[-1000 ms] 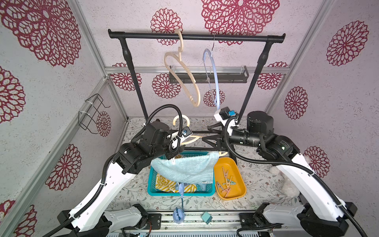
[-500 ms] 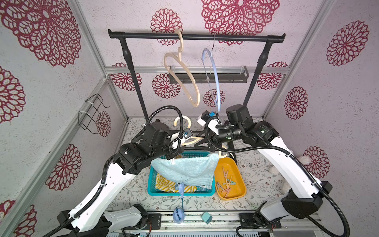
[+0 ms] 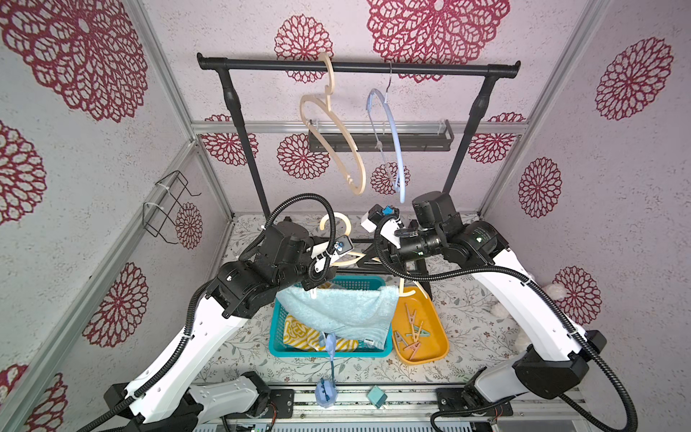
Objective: Remove the clothespins securing towels to the hanger
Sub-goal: Remove the clothespin from the hanger.
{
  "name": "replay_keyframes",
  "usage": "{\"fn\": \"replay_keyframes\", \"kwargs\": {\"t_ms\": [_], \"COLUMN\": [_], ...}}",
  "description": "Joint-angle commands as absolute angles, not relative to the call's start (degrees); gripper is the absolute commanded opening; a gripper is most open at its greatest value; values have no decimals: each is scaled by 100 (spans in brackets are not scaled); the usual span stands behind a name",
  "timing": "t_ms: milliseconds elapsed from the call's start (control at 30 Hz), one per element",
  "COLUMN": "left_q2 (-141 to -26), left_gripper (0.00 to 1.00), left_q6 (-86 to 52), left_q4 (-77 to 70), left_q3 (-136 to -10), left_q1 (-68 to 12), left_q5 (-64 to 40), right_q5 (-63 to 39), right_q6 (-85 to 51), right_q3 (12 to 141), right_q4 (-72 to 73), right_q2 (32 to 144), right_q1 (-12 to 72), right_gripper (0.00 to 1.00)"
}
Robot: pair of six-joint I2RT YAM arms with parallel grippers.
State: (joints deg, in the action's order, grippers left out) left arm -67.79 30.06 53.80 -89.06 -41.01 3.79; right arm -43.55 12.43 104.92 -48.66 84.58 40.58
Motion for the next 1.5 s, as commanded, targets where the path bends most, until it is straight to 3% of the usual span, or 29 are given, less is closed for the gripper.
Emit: {"fn": "replay_keyframes", "kwargs": {"t_ms": [0,167,433,667,867,1133,1467], "left_q2": [-6724,-6673,-6238,-5564,-5074,-4597,-5136], "left_gripper": [67,92,98,95,87,83,79], "left_q6": [2801,2474,1978,1131,-169,-1397,-1823], "left_q4": [4900,5166,5298,5561,5902,4655,3967], "left_q3": [-9067,-9380,-9245,-9059,-8756,-7361,-7191], "left_q1": [-4158,-4149,-4086,-3817,-3332,-2734,-1478], "left_q5": [643,775,921,814,-558,-2372,-3853], "right_q5": [-4156,-3939,-3723,-3797,-4394,-4981,-5079], "right_q6": [952,798,589,556,536,542,536], "right_q3": [10309,10152,10003,10002,9924,9842,9660], "right_q4": [-4205,-4003,-3797,-3768,-3744,-3753,-3823], "right_q2": [8115,8050,8073,8074,8043,7980,7788], "right_q1": [4087,4061,4043,3957,3681,3542,3544], "right_gripper": [0,0,0,0,0,0,0]}}
